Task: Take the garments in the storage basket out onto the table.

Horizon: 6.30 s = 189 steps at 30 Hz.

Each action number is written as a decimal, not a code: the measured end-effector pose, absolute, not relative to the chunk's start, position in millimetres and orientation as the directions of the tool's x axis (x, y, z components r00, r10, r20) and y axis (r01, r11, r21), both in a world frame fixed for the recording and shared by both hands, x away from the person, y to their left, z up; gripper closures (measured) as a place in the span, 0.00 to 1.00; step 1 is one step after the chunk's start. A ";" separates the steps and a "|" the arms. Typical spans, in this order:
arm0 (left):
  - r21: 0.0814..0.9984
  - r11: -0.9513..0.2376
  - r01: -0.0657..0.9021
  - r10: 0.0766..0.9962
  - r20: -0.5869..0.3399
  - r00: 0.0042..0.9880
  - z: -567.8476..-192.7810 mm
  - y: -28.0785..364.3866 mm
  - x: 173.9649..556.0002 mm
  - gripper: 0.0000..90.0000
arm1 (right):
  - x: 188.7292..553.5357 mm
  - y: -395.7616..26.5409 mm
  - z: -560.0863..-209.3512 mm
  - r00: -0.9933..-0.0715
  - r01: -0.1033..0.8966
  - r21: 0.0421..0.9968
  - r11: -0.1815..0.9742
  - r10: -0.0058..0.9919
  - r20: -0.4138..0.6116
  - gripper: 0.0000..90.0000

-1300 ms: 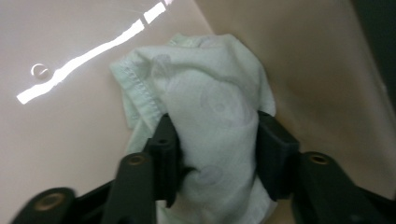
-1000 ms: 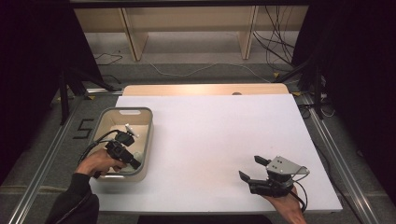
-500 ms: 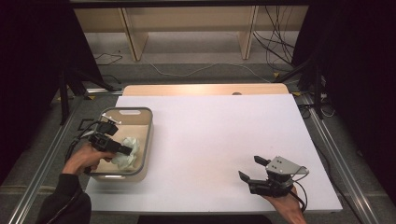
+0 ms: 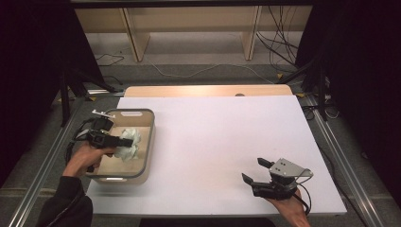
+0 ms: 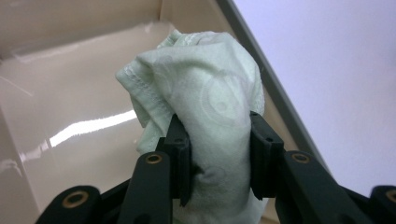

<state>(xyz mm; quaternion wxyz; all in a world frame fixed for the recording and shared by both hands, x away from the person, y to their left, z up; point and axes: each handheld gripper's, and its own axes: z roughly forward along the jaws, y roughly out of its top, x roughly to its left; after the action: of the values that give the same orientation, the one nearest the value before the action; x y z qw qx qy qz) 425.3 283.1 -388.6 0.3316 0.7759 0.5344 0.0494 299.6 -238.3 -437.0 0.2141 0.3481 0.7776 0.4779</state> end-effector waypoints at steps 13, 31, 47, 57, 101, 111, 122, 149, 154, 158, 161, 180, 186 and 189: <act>0.642 -0.105 0.759 0.871 -0.309 0.382 -378.5 288.9 423.5 0.73 | 299.6 -238.4 -437.0 -0.665 0.338 0.892 0.300 0.747 0.001 0.26; 0.739 0.048 0.672 0.850 -0.383 0.361 -368.0 290.5 419.2 0.73 | 299.6 -238.5 -437.1 -0.664 0.338 0.892 0.299 0.748 0.001 0.26; 0.778 0.138 0.613 0.793 -0.457 0.402 -356.5 275.1 412.4 0.73 | 299.6 -238.6 -437.0 -0.664 0.338 0.892 0.299 0.748 0.001 0.26; 0.785 0.174 0.595 0.752 -0.495 0.434 -353.8 258.7 409.4 0.73 | 299.4 -238.5 -436.9 -0.665 0.337 0.893 0.298 0.747 0.001 0.26; 0.789 0.120 0.603 0.658 -0.518 0.546 -370.2 171.8 421.0 0.73 | 301.1 -237.6 -439.5 -0.664 0.346 0.889 0.301 0.748 0.006 0.26; 0.787 0.074 0.613 0.659 -0.500 0.562 -376.8 148.0 430.7 0.73 | 302.2 -239.5 -439.8 -0.661 0.348 0.891 0.293 0.751 0.011 0.26; 0.780 0.035 0.625 0.649 -0.493 0.580 -382.5 126.3 437.3 0.73 | 301.9 -238.8 -440.2 -0.660 0.351 0.890 0.293 0.751 0.013 0.26; 0.727 -0.076 0.683 0.655 -0.480 0.584 -418.2 77.7 438.9 0.72 | 300.8 -238.5 -439.7 -0.667 0.345 0.892 0.292 0.745 0.014 0.26; 0.717 -0.081 0.693 0.662 -0.481 0.575 -424.5 76.5 441.1 0.72 | 301.0 -237.9 -439.8 -0.666 0.347 0.890 0.294 0.746 0.013 0.26; 0.710 -0.089 0.698 0.664 -0.480 0.573 -427.6 74.7 441.6 0.71 | 300.6 -237.9 -439.6 -0.666 0.348 0.889 0.296 0.746 0.012 0.26; 0.707 -0.094 0.701 0.667 -0.478 0.572 -429.8 73.0 442.0 0.71 | 300.8 -238.1 -439.8 -0.667 0.347 0.891 0.293 0.745 0.014 0.26; 0.663 -0.135 0.736 0.692 -0.469 0.549 -449.8 64.9 444.7 0.66 | 300.9 -237.9 -439.9 -0.668 0.347 0.890 0.296 0.744 0.013 0.26; 0.644 -0.159 0.749 0.704 -0.458 0.543 -457.0 61.6 444.9 0.62 | 300.9 -237.9 -439.8 -0.669 0.347 0.890 0.295 0.743 0.014 0.26; 0.638 -0.167 0.751 0.711 -0.450 0.540 -459.3 60.2 444.5 0.59 | 300.7 -237.9 -439.7 -0.669 0.346 0.890 0.296 0.743 0.013 0.26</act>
<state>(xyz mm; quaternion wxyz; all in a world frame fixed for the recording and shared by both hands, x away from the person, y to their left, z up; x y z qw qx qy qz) 444.5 60.2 -459.3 0.4328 0.7635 0.4789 -0.0234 300.7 -237.9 -439.7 0.2069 0.3500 0.7780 0.4790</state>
